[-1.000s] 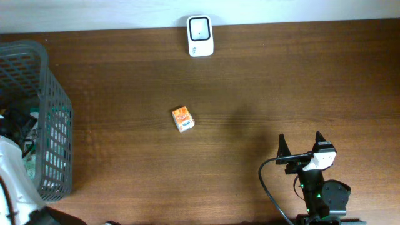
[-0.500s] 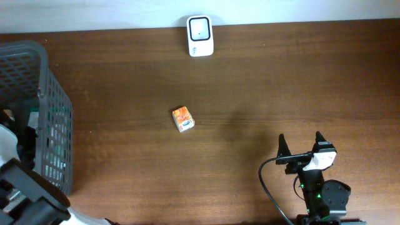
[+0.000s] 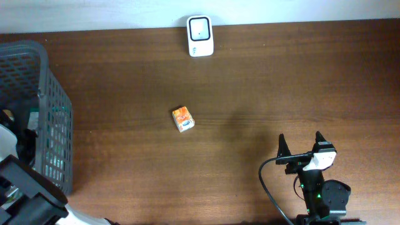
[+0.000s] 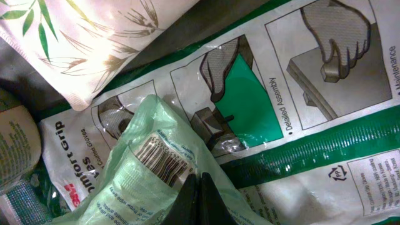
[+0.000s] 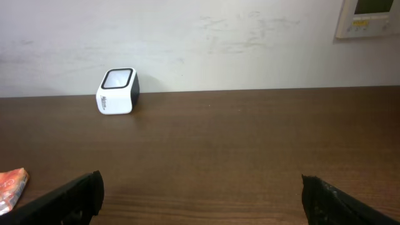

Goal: Scan the item barcode
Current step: 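Reach the left gripper into the basket and grasp the mint-green pouch, then carry the mint-green pouch out and drop it right of the box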

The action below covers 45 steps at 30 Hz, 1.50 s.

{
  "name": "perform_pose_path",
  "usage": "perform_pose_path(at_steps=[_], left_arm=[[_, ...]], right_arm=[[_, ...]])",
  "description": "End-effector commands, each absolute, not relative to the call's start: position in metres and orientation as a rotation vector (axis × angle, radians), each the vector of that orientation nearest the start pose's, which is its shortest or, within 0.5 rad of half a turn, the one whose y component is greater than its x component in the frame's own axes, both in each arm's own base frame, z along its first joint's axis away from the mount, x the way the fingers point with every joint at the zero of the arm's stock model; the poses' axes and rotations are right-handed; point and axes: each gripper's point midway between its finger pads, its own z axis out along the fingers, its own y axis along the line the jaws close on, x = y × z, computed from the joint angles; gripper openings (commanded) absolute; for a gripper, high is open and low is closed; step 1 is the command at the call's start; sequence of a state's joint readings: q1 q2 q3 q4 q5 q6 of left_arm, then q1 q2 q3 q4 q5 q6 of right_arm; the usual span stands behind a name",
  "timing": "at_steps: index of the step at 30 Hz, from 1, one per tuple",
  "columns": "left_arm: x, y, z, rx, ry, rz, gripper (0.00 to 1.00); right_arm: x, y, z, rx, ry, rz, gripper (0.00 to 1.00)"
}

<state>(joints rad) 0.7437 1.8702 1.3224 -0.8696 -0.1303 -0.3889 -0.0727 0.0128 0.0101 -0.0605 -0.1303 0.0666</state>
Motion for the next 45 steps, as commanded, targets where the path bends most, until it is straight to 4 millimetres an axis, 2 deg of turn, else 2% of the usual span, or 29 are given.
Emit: perform_pose_path(at_steps=[1, 3, 5, 8, 11, 12, 13, 15, 16, 17, 20, 26, 30, 31, 34, 36, 37, 39, 40, 41, 43, 44, 45], left_arm=[[0.267, 0.266, 0.040, -1.645, 2.557, 0.169, 0.00], [0.279, 0.278, 0.065, -1.624, 2.517, 0.180, 0.00], [0.298, 0.295, 0.112, -1.583, 2.445, 0.195, 0.00], [0.316, 0.302, 0.160, -1.524, 2.386, 0.207, 0.00], [0.310, 0.296, 0.151, -1.546, 2.421, 0.199, 0.00], [0.306, 0.292, 0.142, -1.558, 2.446, 0.186, 0.16], [0.302, 0.286, 0.132, -1.569, 2.474, 0.172, 0.39], [0.292, 0.276, 0.103, -1.615, 2.515, 0.158, 0.70], [0.288, 0.270, 0.088, -1.661, 2.509, 0.134, 0.79], [0.285, 0.264, 0.073, -1.677, 2.517, 0.110, 0.77], [0.281, 0.258, 0.049, -1.703, 2.502, 0.088, 0.73], [0.279, 0.256, 0.039, -1.718, 2.495, 0.088, 0.75], [0.271, 0.249, 0.023, -1.731, 2.515, 0.084, 0.74], [0.268, 0.247, 0.019, -1.734, 2.520, 0.083, 0.68], [0.268, 0.246, 0.018, -1.734, 2.521, 0.083, 0.16], [0.269, 0.246, 0.018, -1.733, 2.520, 0.083, 0.00], [0.270, 0.248, 0.020, -1.730, 2.516, 0.083, 0.00], [0.276, 0.252, 0.031, -1.721, 2.502, 0.080, 0.00], [0.280, 0.256, 0.041, -1.713, 2.490, 0.082, 0.00], [0.288, 0.263, 0.061, -1.697, 2.466, 0.086, 0.00], [0.305, 0.278, 0.106, -1.647, 2.399, 0.099, 0.00], [0.314, 0.285, 0.136, -1.617, 2.351, 0.107, 0.00], [0.325, 0.294, 0.186, -1.561, 2.267, 0.115, 0.00]], right_arm=[[0.246, 0.004, 0.159, 0.007, 1.637, 0.099, 0.98], [0.246, 0.004, 0.159, 0.007, 1.637, 0.099, 0.98], [0.246, 0.004, 0.159, 0.007, 1.637, 0.099, 0.98], [0.246, 0.004, 0.159, 0.007, 1.637, 0.099, 0.98], [0.246, 0.004, 0.159, 0.007, 1.637, 0.099, 0.98], [0.246, 0.004, 0.159, 0.007, 1.637, 0.099, 0.98], [0.246, 0.004, 0.159, 0.007, 1.637, 0.099, 0.98], [0.246, 0.004, 0.159, 0.007, 1.637, 0.099, 0.98], [0.246, 0.004, 0.159, 0.007, 1.637, 0.099, 0.98], [0.246, 0.004, 0.159, 0.007, 1.637, 0.099, 0.98], [0.246, 0.004, 0.159, 0.007, 1.637, 0.099, 0.98], [0.246, 0.004, 0.159, 0.007, 1.637, 0.099, 0.98], [0.246, 0.004, 0.159, 0.007, 1.637, 0.099, 0.98], [0.246, 0.004, 0.159, 0.007, 1.637, 0.099, 0.98], [0.246, 0.004, 0.159, 0.007, 1.637, 0.099, 0.98], [0.246, 0.004, 0.159, 0.007, 1.637, 0.099, 0.98], [0.246, 0.004, 0.159, 0.007, 1.637, 0.099, 0.98], [0.246, 0.004, 0.159, 0.007, 1.637, 0.099, 0.98], [0.246, 0.004, 0.159, 0.007, 1.637, 0.099, 0.98], [0.246, 0.004, 0.159, 0.007, 1.637, 0.099, 0.98], [0.246, 0.004, 0.159, 0.007, 1.637, 0.099, 0.98], [0.246, 0.004, 0.159, 0.007, 1.637, 0.099, 0.98], [0.246, 0.004, 0.159, 0.007, 1.637, 0.099, 0.98]])
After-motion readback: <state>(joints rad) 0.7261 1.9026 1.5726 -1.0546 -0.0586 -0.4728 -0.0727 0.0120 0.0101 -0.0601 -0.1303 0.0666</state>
